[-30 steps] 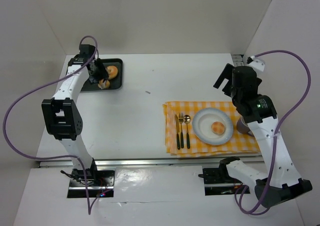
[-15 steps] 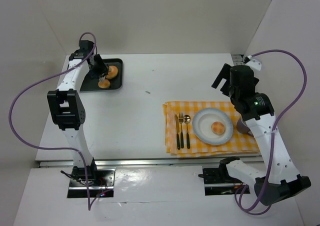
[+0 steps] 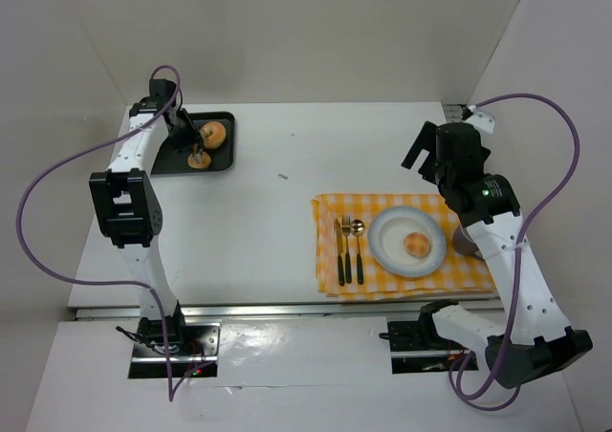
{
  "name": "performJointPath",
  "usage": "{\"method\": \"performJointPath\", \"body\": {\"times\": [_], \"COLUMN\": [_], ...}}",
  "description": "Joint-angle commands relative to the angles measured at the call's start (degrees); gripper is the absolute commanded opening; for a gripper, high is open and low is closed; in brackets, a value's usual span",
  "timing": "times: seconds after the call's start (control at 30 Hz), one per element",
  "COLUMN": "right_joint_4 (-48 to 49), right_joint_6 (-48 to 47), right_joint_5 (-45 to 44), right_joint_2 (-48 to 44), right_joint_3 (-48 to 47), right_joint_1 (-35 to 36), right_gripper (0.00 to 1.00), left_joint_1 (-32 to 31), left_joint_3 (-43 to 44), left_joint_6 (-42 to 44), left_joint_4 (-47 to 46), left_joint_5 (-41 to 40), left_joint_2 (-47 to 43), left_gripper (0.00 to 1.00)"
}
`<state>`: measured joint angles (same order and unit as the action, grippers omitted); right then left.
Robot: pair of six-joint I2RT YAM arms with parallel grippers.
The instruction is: Place the bread
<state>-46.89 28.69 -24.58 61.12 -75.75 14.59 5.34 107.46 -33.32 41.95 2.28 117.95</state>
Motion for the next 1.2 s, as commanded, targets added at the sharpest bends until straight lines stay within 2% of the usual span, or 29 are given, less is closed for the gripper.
{"method": "performJointPath", "body": {"times": [0.0,0.23,0.63,0.73,0.9,1.17], "right_joint_4": [3.48,2.95,2.43,2.42,2.42,1.37], "right_joint_6": [0.32,0.84,0.84,0.84,0.84,0.32], "right_joint_5": [-0.12,-0.12,-0.12,-0.64,-1.17,-2.23], "right_joint_2": [-0.65,-1.71,-2.24,-2.24,-2.24,-3.9], "right_joint_3": [-1.16,-1.16,-0.63,-0.63,-1.86,-3.44], "right_joint_1": [-0.26,-0.26,-0.26,-0.26,-0.26,-0.26], "right_gripper": [1.0,1.0,1.0,1.0,1.0,1.0], "left_joint_1": [0.81,1.86,2.48,0.02,-10.6,-31.86], "left_joint_3": [0.21,-0.32,-3.39,-6.11,-15.06,-24.93], "left_joint_6": [-0.52,0.62,4.4,5.28,6.51,-0.95], "left_joint_4": [-0.91,-0.91,-0.29,0.76,0.76,-1.79], "left_joint_5": [1.41,0.26,0.35,1.66,1.67,3.17], "left_joint_2": [-4.91,-9.92,-17.4,-20.03,-28.8,-36.3], "left_gripper": [0.29,0.22,0.2,0.2,0.2,0.2]}}
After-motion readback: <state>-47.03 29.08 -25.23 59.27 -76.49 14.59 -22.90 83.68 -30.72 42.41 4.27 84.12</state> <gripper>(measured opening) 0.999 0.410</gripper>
